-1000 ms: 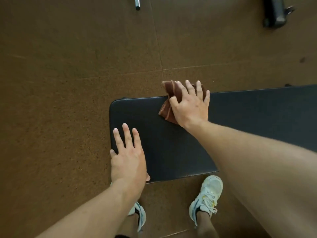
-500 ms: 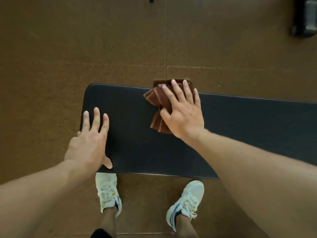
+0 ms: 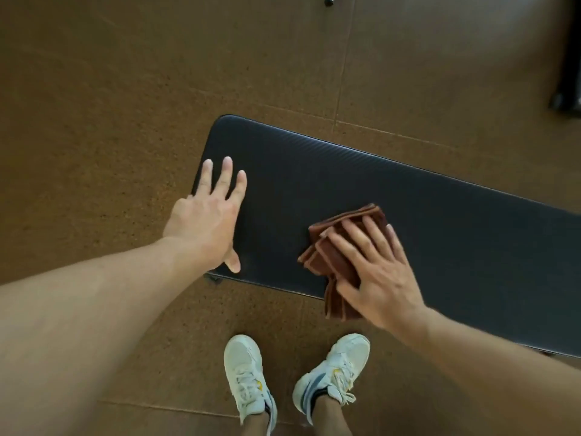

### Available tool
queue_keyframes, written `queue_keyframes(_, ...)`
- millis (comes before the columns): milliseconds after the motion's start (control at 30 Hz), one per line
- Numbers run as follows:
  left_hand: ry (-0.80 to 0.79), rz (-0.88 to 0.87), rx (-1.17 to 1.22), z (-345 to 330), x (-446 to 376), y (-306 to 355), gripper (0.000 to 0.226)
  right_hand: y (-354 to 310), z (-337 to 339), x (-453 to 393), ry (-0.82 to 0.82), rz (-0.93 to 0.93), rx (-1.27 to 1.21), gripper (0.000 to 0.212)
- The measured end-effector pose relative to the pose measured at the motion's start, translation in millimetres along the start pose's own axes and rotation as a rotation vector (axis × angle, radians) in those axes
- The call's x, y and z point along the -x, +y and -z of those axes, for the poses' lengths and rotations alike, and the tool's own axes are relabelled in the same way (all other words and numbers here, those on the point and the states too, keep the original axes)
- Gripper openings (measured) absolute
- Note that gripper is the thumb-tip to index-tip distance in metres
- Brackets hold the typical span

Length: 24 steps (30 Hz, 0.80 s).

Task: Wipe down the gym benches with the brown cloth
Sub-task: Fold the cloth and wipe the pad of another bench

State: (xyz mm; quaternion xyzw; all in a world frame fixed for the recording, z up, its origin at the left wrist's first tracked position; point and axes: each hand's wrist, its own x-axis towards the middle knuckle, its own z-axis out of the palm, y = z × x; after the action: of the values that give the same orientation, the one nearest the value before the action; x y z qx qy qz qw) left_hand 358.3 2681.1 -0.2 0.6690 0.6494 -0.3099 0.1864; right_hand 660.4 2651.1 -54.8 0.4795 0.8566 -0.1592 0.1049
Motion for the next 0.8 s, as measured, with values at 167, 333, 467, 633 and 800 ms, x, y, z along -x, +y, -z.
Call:
queue_keyframes(167, 0.174, -0.03, 0.452, -32.9, 21.8, -20.0, 0.146, -59.0, 29.2, -113.6, 0.207, -0.793, -0.371, 0.069)
queue_keyframes(333, 0.236, 0.339, 1.006, -133.1, 92.9, -31.4, 0.137, -163.6, 33.9, -165.4, 0.181, -0.437, -0.341, 0.07)
queue_keyframes(467, 0.223, 0.395, 0.946, -175.9, 120.5, -35.5, 0.131, -205.7, 8.5, -136.4, 0.15, 0.137, -0.127, 0.063)
queue_keyframes(633, 0.369, 0.239, 0.812, -117.3, 94.8, -12.9, 0.117, -142.8, -18.4, -32.7, 0.081, 0.145, -0.083, 0.067)
queue_keyframes(800, 0.326, -0.058, 0.755, -40.8, 64.0, 62.9, 0.104, -35.5, -21.9, 64.1, 0.018, -0.377, -0.172, 0.068)
